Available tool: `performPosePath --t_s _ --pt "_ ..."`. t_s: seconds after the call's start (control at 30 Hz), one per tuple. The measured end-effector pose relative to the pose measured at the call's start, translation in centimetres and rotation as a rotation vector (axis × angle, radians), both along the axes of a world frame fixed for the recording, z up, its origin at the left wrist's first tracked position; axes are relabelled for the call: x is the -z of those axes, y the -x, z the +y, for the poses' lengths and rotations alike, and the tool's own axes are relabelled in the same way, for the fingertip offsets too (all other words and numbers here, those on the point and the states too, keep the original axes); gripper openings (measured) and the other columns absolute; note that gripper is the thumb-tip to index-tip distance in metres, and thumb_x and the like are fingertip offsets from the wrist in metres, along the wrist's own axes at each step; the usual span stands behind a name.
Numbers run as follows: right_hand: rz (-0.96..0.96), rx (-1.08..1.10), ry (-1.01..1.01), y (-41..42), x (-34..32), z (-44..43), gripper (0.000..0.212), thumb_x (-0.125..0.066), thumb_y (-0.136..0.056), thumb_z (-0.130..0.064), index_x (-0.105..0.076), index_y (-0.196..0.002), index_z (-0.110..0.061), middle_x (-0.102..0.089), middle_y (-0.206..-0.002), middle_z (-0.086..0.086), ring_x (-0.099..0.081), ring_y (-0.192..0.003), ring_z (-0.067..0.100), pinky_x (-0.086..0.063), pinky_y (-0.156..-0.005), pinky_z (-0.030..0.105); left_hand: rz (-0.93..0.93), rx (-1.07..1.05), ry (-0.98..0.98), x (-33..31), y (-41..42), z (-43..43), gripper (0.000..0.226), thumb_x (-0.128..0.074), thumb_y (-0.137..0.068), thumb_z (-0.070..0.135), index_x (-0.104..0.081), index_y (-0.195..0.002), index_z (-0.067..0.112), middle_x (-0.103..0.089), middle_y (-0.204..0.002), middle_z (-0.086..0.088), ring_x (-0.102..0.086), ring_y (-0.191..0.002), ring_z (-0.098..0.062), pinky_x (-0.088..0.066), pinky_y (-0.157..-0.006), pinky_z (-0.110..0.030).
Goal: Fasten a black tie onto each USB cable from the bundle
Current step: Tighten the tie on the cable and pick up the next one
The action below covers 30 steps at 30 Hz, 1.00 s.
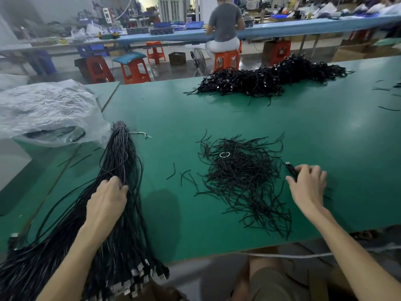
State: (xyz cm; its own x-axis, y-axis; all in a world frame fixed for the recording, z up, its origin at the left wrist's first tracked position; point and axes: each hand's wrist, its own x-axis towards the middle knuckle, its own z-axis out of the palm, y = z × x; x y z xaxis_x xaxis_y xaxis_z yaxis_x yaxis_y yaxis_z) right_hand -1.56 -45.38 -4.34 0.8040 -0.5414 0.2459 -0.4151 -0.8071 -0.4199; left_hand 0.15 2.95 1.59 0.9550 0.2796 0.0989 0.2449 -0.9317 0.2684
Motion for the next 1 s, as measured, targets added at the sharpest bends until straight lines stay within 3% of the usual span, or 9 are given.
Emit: performPosePath --t_s 0.17,0.27,0.37,0.43,0.5,0.6,0.7,0.87,1.0 --pt "-0.139 -0.335 -0.007 1.1 -1.9 8.4 0.047 -0.072 -0.091 -0.016 -0.056 -0.135 -0.012 -0.047 -0.139 0.008 -0.037 -0.131 0.023 -0.027 -0.108 0.032 0.055 0.296 0.496 -2.5 0.5 -4.9 0.014 -0.059 -0.104 0.024 -0.060 -0.092 0.017 -0.071 -0.067 -0.007 -0.064 -0.046 -0.011 -0.048 -0.046 -0.023" --pt "-0.170 -0.731 -0.063 2.2 -3.3 15.0 0.067 -0.068 -0.092 -0.011 -0.042 -0.152 -0.023 -0.037 -0.154 -0.007 -0.026 -0.142 0.009 -0.018 -0.117 0.024 0.181 0.603 0.647 -2.5 1.8 -9.0 0.009 -0.062 -0.102 0.023 -0.062 -0.098 0.015 -0.069 -0.091 -0.002 -0.054 -0.040 -0.011 -0.041 -0.039 -0.022" --pt "-0.077 -0.964 -0.207 2.7 -3.2 19.8 0.082 -0.064 -0.085 0.008 -0.035 -0.157 -0.020 -0.036 -0.158 -0.005 -0.025 -0.146 0.010 -0.014 -0.122 0.022 0.283 0.840 0.668 -1.4 2.5 -11.7 0.010 -0.065 -0.101 0.016 -0.066 -0.096 0.008 -0.070 -0.082 -0.001 -0.049 -0.040 -0.015 -0.039 -0.039 -0.024" --pt "0.079 -0.924 -0.405 2.5 -2.9 20.5 0.065 -0.054 -0.090 0.011 -0.049 -0.148 -0.018 -0.052 -0.144 0.004 -0.044 -0.135 0.019 -0.033 -0.118 0.031 0.250 0.808 0.655 -1.1 2.1 -11.4 0.011 -0.067 -0.100 0.018 -0.070 -0.095 0.009 -0.067 -0.074 0.001 -0.045 -0.042 -0.011 -0.037 -0.041 -0.022" --pt "0.186 -0.907 -0.457 2.4 -2.6 20.0 0.034 -0.047 -0.099 0.001 -0.066 -0.121 -0.017 -0.068 -0.111 0.007 -0.062 -0.102 0.022 -0.050 -0.093 0.038 0.288 0.699 0.772 -0.9 1.5 -9.5 0.016 -0.069 -0.099 0.027 -0.071 -0.098 0.011 -0.059 -0.068 0.002 -0.039 -0.043 -0.010 -0.030 -0.040 -0.021" --pt "0.136 -0.860 -0.631 2.6 -1.7 18.7 0.027 -0.046 -0.109 -0.020 -0.071 -0.100 -0.019 -0.069 -0.070 0.001 -0.058 -0.061 0.005 -0.043 -0.066 0.018 0.426 0.670 0.968 -0.4 1.1 -5.5 0.029 -0.069 -0.097 0.042 -0.071 -0.104 0.014 -0.050 -0.067 0.002 -0.031 -0.047 -0.011 -0.025 -0.041 -0.021" --pt "0.110 -0.793 -0.714 2.3 -1.0 17.6 0.031 -0.045 -0.110 -0.025 -0.071 -0.094 -0.021 -0.061 -0.058 0.000 -0.053 -0.055 0.003 -0.042 -0.071 0.019 0.450 0.715 1.179 0.0 1.0 -2.0 0.035 -0.068 -0.098 0.037 -0.069 -0.117 0.008 -0.055 -0.078 -0.005 -0.035 -0.047 -0.013 -0.032 -0.044 -0.020" --pt "0.089 -0.790 -0.690 2.1 -1.3 16.7 0.035 -0.043 -0.110 -0.029 -0.068 -0.087 -0.020 -0.056 -0.056 -0.002 -0.050 -0.053 0.005 -0.041 -0.068 0.022 0.240 0.619 1.538 0.7 0.5 1.3 0.057 -0.082 -0.088 0.032 -0.064 -0.132 0.002 -0.069 -0.101 -0.005 -0.057 -0.065 -0.011 -0.047 -0.056 -0.020" --pt "0.221 -0.929 -0.556 3.1 -1.4 17.7 0.033 -0.045 -0.109 -0.037 -0.067 -0.089 -0.022 -0.058 -0.062 -0.003 -0.051 -0.055 0.003 -0.047 -0.067 0.026 0.139 0.468 1.846 1.8 0.5 -0.5 0.042 -0.090 -0.079 0.035 -0.074 -0.111 0.012 -0.061 -0.094 0.001 -0.058 -0.073 -0.007 -0.050 -0.062 -0.020"
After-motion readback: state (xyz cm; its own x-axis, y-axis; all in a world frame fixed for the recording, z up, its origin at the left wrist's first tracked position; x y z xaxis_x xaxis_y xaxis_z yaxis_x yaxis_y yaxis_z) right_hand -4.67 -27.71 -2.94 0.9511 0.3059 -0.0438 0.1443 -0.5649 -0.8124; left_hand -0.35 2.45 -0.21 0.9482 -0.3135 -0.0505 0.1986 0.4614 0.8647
